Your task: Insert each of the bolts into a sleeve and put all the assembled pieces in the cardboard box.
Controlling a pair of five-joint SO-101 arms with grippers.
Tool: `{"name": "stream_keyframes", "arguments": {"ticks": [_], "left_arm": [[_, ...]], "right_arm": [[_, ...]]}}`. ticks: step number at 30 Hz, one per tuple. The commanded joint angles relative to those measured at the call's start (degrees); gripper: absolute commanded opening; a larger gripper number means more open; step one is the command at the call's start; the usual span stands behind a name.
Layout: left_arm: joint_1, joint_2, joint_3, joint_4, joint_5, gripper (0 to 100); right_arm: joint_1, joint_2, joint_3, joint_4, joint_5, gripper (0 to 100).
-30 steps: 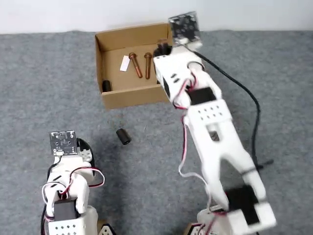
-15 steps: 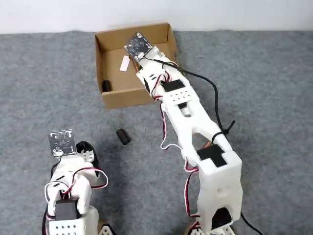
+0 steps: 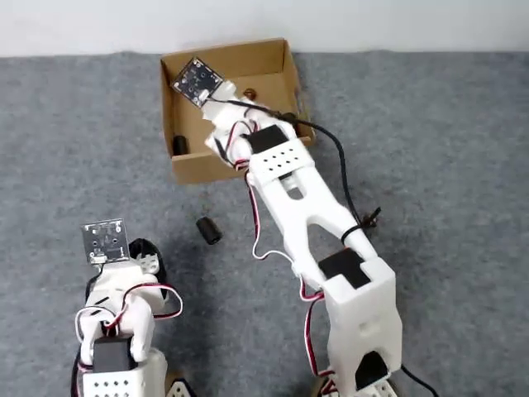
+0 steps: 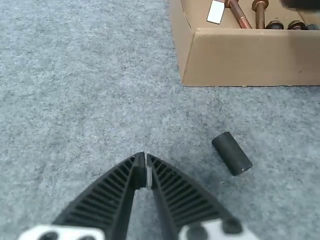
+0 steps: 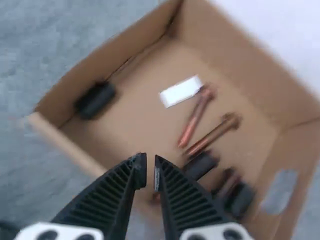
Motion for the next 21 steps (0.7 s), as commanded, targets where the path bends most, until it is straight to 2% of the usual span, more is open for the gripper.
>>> {"name": "stream_keyframes", "arguments": {"ticks": [1,8,17,19,21], "left_arm": [[0.4,0.0,-0.3,0.4,0.7,1],[0.4,0.0,-0.3,0.4,0.8,1],[0.4,0.0,-0.3,0.4,0.7,1],[0.4,0.0,-0.3,0.4,0.7,1],[0.4,0.0,-0.3,0.4,0.7,1]], "right_arm": [[-0.9,-7.3,-3.1,6.1,-6.1,0.8],[-2.9,-10.2,-3.1,20.5,-15.6,0.8],[-10.6,-9.1,-3.0,32.9,-27.7,1.0],[-11.8,-7.6,-3.0,33.9,-28.7,3.8],[-12.6,-5.8,-3.0,34.3,-29.5,10.9]]}}
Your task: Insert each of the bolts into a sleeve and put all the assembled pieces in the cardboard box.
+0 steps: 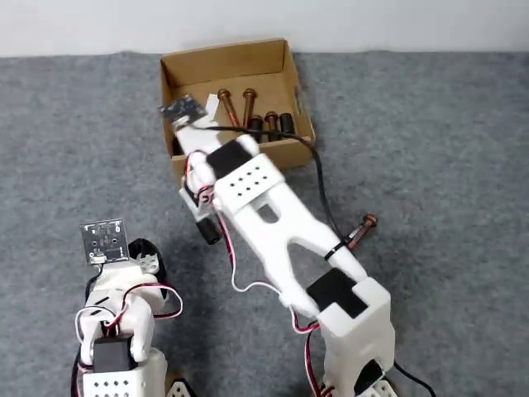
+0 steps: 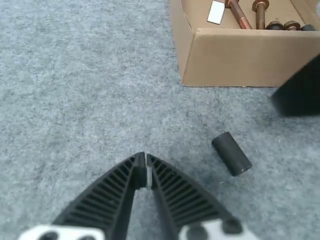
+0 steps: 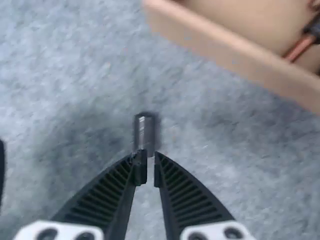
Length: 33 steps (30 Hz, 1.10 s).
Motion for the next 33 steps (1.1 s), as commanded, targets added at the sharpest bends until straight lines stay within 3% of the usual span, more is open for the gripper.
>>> {"name": "stream_keyframes", "arguments": {"ticks": [1,4,21,26,33], "left_arm": [[0.4,0.0,-0.3,0.4,0.4,1],[0.4,0.0,-0.3,0.4,0.4,1],[0.3,0.0,-0.3,0.4,0.4,1],[0.3,0.0,-0.3,0.4,0.4,1],[-0.8,0.0,-0.2,0.3,0.5,1]], "right_arm": [[-1.5,1.2,-3.0,1.0,-2.1,14.7],[-2.5,3.6,-3.1,-0.8,-2.4,20.6],[-3.5,17.0,-3.1,-9.2,-2.4,16.7],[-3.1,18.1,-3.1,-8.7,-2.3,0.0],[-1.5,10.0,-3.1,-7.1,-2.0,0.7]]}}
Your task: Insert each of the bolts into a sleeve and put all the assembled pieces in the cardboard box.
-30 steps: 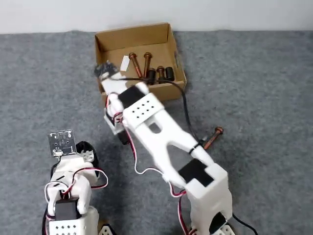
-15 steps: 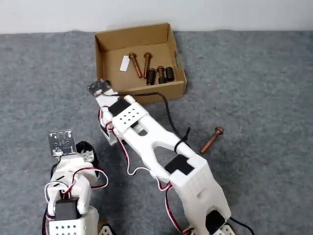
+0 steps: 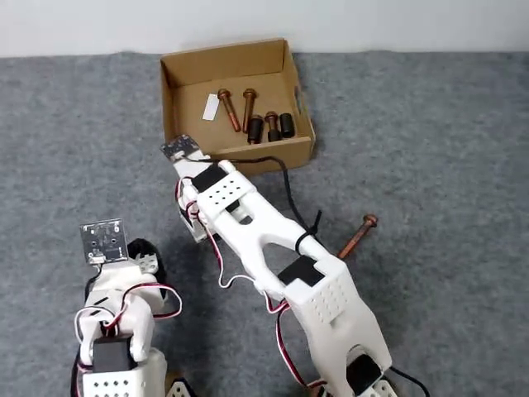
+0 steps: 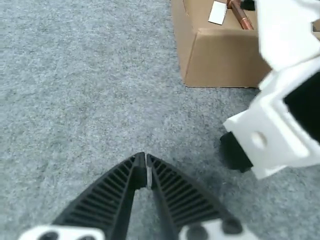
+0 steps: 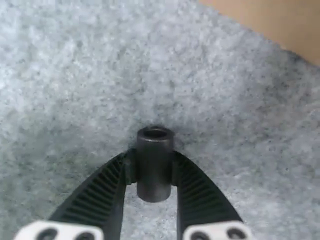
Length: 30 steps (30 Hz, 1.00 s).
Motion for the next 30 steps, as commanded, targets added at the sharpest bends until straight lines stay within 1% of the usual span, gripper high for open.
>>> {"name": "stream_keyframes", "arguments": {"ticks": [1,6,11,18,21,24,27,30], "left_arm": [[-0.2,0.0,-0.2,0.3,0.4,1],[-0.2,0.0,-0.2,0.4,0.4,1],[-0.3,-0.1,-0.2,-0.8,0.7,1],[0.4,-0.2,-0.3,-1.0,0.8,1],[4.0,-0.4,-0.9,-0.9,0.4,1],[8.0,-0.2,-5.4,-1.1,-0.4,1],[14.0,0.0,-10.3,-0.7,-5.1,1],[17.1,0.1,-12.6,0.5,-5.7,1]], "right_arm": [[0.3,-8.8,-2.0,2.2,-0.3,0.8],[1.3,-17.0,-2.0,9.7,-1.0,0.8],[4.0,-26.1,-1.9,17.2,-6.2,0.8],[10.7,-40.1,-1.7,27.9,-11.9,0.8],[14.3,-46.3,-1.5,32.5,-13.4,0.8],[18.9,-53.8,1.8,32.4,-13.6,0.8],[22.2,-61.5,9.2,32.3,-13.6,0.8],[25.5,-69.6,17.5,32.3,-13.6,0.8]]}}
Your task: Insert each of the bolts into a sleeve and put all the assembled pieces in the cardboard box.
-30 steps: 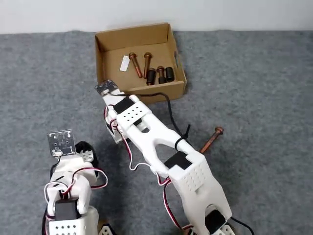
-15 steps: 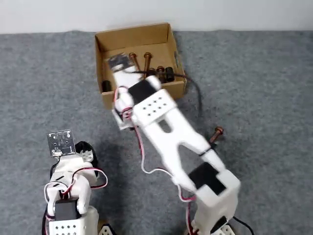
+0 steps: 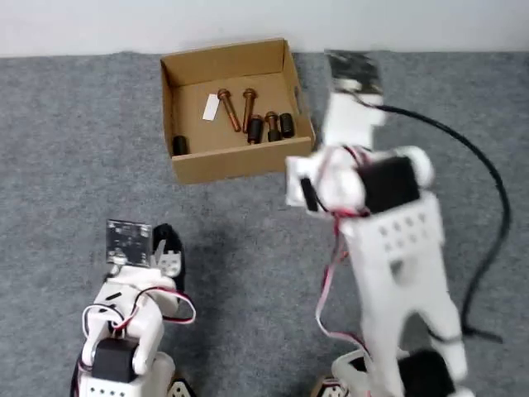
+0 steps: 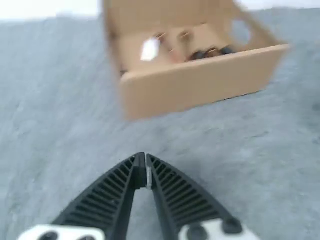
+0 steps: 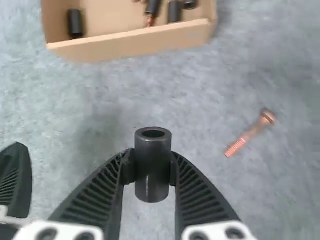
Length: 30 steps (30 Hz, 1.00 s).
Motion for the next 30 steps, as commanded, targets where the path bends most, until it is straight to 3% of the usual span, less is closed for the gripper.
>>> {"name": "stream_keyframes", "arguments": {"ticks": [1,14,21,30], "left_arm": [[3.1,0.2,-4.6,1.0,-1.1,1],[6.6,5.2,-10.9,3.6,-6.9,1],[13.1,33.7,-30.4,3.8,-1.9,1],[27.6,72.1,-57.3,3.9,5.9,1]], "right_arm": [[4.7,-11.9,7.6,2.2,-0.7,0.8],[15.8,-49.8,41.1,1.9,0.0,0.8],[23.0,-64.0,48.5,-1.0,10.7,0.8],[25.7,-67.0,49.1,-2.0,12.0,0.8]]}}
